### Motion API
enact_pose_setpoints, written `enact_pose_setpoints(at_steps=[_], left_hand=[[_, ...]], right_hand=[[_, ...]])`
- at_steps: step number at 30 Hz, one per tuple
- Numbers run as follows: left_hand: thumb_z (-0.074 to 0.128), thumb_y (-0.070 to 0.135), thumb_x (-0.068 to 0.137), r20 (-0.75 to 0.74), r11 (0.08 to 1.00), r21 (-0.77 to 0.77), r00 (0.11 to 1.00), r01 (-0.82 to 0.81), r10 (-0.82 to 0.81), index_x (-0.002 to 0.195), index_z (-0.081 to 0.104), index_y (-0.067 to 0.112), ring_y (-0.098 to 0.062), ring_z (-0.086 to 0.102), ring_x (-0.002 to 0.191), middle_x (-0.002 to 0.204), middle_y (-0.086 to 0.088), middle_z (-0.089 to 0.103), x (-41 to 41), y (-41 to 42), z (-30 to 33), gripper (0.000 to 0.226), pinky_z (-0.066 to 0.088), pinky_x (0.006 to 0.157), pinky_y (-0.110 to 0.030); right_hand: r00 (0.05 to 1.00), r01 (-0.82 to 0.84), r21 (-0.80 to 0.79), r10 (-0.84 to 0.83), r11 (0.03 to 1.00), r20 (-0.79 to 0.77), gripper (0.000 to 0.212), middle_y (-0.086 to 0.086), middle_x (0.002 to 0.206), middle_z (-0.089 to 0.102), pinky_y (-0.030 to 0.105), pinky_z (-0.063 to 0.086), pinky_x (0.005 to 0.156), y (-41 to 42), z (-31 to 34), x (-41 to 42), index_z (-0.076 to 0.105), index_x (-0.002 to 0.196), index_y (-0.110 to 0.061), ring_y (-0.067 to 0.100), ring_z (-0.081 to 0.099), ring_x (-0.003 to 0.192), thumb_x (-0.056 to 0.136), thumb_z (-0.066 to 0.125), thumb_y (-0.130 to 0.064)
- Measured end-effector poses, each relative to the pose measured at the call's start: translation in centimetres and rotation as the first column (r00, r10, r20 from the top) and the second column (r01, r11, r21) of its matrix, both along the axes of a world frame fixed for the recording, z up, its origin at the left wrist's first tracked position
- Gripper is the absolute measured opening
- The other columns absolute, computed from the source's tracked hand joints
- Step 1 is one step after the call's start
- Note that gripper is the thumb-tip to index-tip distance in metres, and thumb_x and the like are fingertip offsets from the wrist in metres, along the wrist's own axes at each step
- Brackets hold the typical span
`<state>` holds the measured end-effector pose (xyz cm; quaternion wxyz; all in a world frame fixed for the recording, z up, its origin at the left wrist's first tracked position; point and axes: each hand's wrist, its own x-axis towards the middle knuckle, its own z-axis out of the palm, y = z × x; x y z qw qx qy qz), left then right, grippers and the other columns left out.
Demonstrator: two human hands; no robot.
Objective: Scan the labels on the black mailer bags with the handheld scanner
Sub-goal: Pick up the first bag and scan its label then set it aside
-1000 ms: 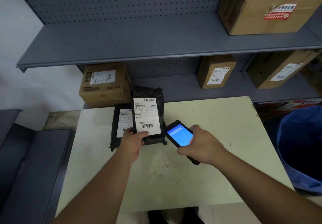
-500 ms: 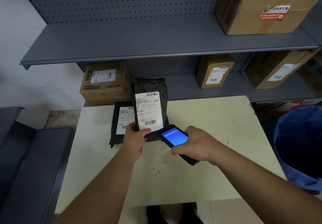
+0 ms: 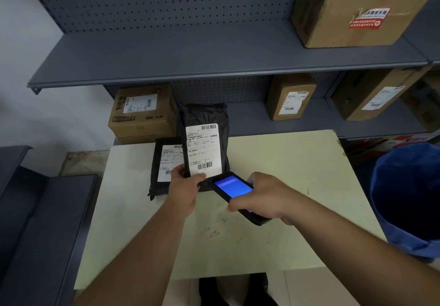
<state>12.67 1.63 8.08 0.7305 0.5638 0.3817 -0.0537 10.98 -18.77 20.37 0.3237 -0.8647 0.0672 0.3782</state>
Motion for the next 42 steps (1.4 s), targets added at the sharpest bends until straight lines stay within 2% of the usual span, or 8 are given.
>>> enact_pose_setpoints(at_steps=[6, 11, 15, 17, 23, 30, 34, 42], left_hand=[[0.069, -0.012, 0.088, -0.007, 1.0, 0.004, 1.0, -0.012, 0.012, 0.136, 0.053, 0.015, -0.018, 0.068, 0.112, 0.121, -0.001, 0.072, 0.0, 0.1, 0.0, 0.057, 0.051, 0.094, -0.032], [0.07, -0.012, 0.086, -0.008, 1.0, 0.016, 1.0, -0.006, 0.006, 0.136, 0.055, 0.016, -0.025, 0.068, 0.118, 0.126, -0.004, 0.073, 0.0, 0.3, -0.5, 0.058, 0.052, 0.108, -0.044], [0.066, -0.012, 0.09, -0.027, 0.999, 0.044, 1.0, -0.001, 0.002, 0.134, 0.054, 0.016, -0.019, 0.067, 0.111, 0.126, -0.002, 0.07, -0.1, 0.2, -0.2, 0.053, 0.054, 0.086, -0.029], [0.069, -0.012, 0.088, -0.018, 1.0, 0.018, 1.0, -0.015, 0.015, 0.137, 0.054, 0.015, -0.021, 0.067, 0.116, 0.127, -0.002, 0.071, 0.0, 0.2, -0.3, 0.057, 0.053, 0.084, -0.028], [0.069, -0.012, 0.088, -0.014, 1.0, 0.012, 1.0, -0.008, 0.008, 0.138, 0.052, 0.016, -0.021, 0.066, 0.116, 0.124, -0.001, 0.071, 0.3, -0.2, -0.2, 0.059, 0.052, 0.103, -0.037], [0.07, -0.011, 0.089, -0.029, 0.999, -0.019, 0.999, -0.03, 0.029, 0.142, 0.05, 0.015, -0.024, 0.065, 0.121, 0.129, -0.003, 0.069, 0.7, -1.0, 0.2, 0.063, 0.051, 0.08, -0.025], [0.07, -0.011, 0.089, -0.023, 0.999, -0.024, 0.999, -0.024, 0.023, 0.141, 0.052, 0.012, -0.019, 0.069, 0.109, 0.129, -0.006, 0.07, 1.0, -1.9, 0.0, 0.059, 0.052, 0.077, -0.024], [0.069, -0.009, 0.091, -0.057, 0.999, -0.038, 0.998, 0.03, -0.032, 0.128, 0.061, 0.006, -0.014, 0.073, 0.091, 0.118, -0.009, 0.075, 1.8, -4.6, -0.7, 0.041, 0.056, 0.066, -0.02]], right_hand=[[1.0, 0.019, 0.004, -0.019, 1.0, -0.02, 0.057, 0.008, 0.11, 0.075, 0.033, 0.048, 0.07, -0.1, -0.3, -0.1, 0.062, 0.107, -0.019, 0.021, 0.064, 0.08, 0.066, 0.089, -0.049], [0.999, 0.028, 0.016, -0.027, 0.999, -0.029, 0.058, 0.009, 0.11, 0.075, 0.034, 0.048, 0.07, -0.2, -0.5, -0.2, 0.062, 0.106, -0.019, 0.021, 0.064, 0.079, 0.065, 0.089, -0.049], [0.999, 0.024, 0.014, -0.023, 1.0, -0.033, 0.059, 0.01, 0.109, 0.076, 0.034, 0.049, 0.069, -0.3, -0.5, -0.2, 0.063, 0.105, -0.019, 0.022, 0.064, 0.078, 0.062, 0.089, -0.05], [0.999, 0.028, 0.011, -0.028, 1.0, -0.036, 0.059, 0.009, 0.107, 0.076, 0.034, 0.05, 0.07, -0.3, -0.6, -0.1, 0.062, 0.106, -0.019, 0.022, 0.066, 0.079, 0.062, 0.089, -0.049], [0.997, 0.061, 0.021, -0.06, 0.998, -0.041, 0.054, 0.005, 0.096, 0.075, 0.033, 0.049, 0.069, -0.7, -0.7, 0.0, 0.062, 0.108, -0.017, 0.02, 0.064, 0.075, 0.068, 0.088, -0.042], [0.996, 0.085, 0.03, -0.083, 0.996, -0.041, 0.053, 0.003, 0.093, 0.072, 0.033, 0.048, 0.068, -1.3, -1.0, 0.5, 0.061, 0.107, -0.018, 0.02, 0.063, 0.074, 0.068, 0.088, -0.042], [0.995, 0.096, 0.03, -0.095, 0.995, -0.032, 0.056, 0.007, 0.106, 0.074, 0.034, 0.052, 0.07, -1.9, -1.4, 0.9, 0.059, 0.108, -0.02, 0.021, 0.066, 0.08, 0.066, 0.088, -0.043], [0.991, 0.135, 0.036, -0.134, 0.99, -0.027, 0.054, 0.005, 0.105, 0.073, 0.033, 0.055, 0.07, -4.1, -2.1, 1.7, 0.057, 0.109, -0.022, 0.02, 0.067, 0.082, 0.07, 0.089, -0.04]])
